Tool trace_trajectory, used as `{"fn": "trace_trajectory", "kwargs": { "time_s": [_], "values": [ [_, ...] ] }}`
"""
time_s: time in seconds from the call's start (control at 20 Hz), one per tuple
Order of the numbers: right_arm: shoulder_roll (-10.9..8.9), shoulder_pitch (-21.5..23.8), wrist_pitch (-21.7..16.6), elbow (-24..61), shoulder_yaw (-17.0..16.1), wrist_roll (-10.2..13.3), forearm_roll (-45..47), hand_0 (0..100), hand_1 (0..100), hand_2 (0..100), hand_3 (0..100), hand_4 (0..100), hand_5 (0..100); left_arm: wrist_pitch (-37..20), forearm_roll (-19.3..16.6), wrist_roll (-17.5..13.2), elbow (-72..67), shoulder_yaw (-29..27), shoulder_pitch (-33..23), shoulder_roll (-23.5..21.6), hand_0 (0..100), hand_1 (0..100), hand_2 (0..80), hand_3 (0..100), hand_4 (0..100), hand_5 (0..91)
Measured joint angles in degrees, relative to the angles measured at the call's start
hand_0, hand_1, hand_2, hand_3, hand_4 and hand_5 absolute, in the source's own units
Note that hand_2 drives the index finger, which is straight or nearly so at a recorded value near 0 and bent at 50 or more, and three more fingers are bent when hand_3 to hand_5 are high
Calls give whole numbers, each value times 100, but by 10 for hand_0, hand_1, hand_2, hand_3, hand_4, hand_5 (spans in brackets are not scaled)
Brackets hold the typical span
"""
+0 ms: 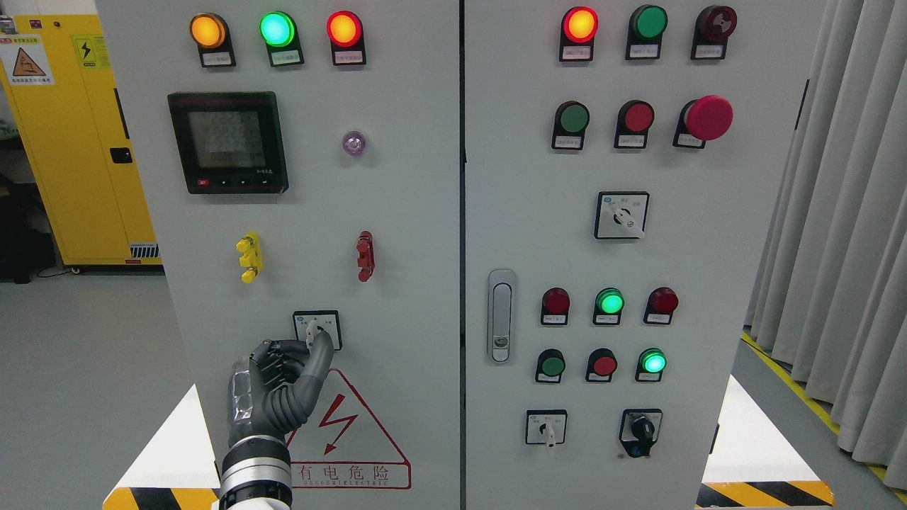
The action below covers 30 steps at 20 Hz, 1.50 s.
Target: Turn on light switch 1
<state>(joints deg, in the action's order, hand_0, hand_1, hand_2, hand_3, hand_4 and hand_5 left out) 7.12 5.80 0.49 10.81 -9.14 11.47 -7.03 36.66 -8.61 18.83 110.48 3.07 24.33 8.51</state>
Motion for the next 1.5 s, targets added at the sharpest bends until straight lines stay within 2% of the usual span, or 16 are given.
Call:
{"fn": "trace_trajectory", "kwargs": {
  "time_s": [1.0,1.5],
  "values": [
    [0,0,0,0,0,0,0,0,500,40,0,0,0,2,-16,17,-53,0,38,3,258,639,574,893,899,879],
    [0,0,0,0,0,0,0,0,500,40,0,0,0,25,-18,6,-69,0,50,6,268,578,574,893,899,878]
  ]
}}
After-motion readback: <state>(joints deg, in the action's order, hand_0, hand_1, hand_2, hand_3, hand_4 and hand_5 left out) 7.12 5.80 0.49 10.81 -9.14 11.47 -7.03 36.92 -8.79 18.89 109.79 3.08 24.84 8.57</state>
